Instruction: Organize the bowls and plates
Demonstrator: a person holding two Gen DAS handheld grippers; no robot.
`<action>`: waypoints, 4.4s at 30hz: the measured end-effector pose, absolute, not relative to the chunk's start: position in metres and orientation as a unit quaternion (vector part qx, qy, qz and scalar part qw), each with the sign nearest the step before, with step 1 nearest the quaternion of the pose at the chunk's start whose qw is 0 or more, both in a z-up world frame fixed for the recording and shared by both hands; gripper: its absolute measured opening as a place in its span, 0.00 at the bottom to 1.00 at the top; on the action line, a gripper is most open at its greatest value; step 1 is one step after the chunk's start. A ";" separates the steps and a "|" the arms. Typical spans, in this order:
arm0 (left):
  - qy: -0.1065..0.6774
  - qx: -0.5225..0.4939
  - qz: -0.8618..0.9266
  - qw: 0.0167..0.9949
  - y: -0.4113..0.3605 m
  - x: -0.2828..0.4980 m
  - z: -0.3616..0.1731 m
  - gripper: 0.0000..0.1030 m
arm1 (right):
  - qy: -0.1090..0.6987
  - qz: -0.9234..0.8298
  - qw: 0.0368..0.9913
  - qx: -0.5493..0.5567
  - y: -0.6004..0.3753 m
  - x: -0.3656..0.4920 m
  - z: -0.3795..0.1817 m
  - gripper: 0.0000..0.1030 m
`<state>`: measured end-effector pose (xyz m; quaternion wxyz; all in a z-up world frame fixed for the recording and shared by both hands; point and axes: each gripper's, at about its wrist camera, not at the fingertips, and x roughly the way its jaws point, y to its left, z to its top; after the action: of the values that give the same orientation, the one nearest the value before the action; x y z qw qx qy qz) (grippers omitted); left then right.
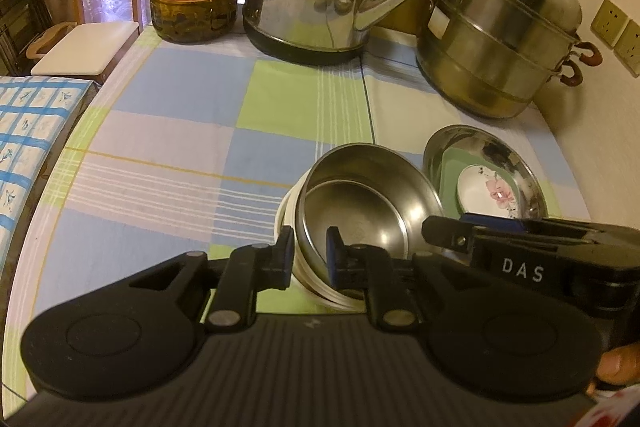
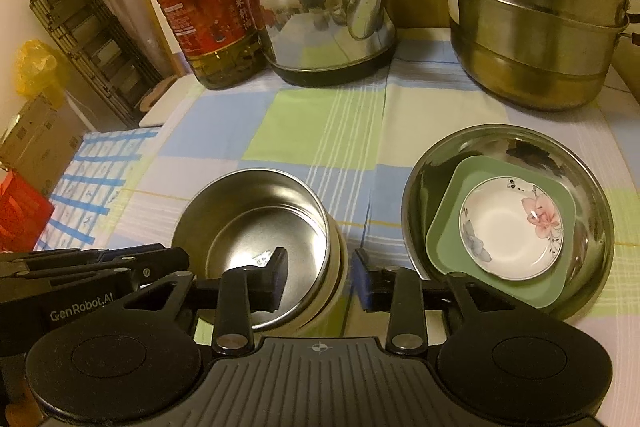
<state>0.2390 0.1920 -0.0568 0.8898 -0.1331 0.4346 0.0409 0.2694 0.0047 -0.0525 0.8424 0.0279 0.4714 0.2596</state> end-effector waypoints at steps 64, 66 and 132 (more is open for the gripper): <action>0.471 -0.108 0.033 0.875 0.046 0.023 -0.027 0.23 | 0.523 0.249 0.812 0.066 -0.172 0.060 -0.023 0.54; 0.472 -0.108 0.037 0.874 0.046 0.021 -0.028 0.23 | 0.525 0.252 0.810 0.066 -0.171 0.060 -0.024 0.54; 0.439 -0.085 0.002 0.895 0.198 0.258 -0.073 0.04 | 0.428 0.290 0.846 0.128 -0.028 0.276 -0.084 0.02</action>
<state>0.2585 0.1983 -0.0727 0.8945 -0.0854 0.4387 0.0024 0.2760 -0.0281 -0.0842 0.8464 0.1283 0.4282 0.2896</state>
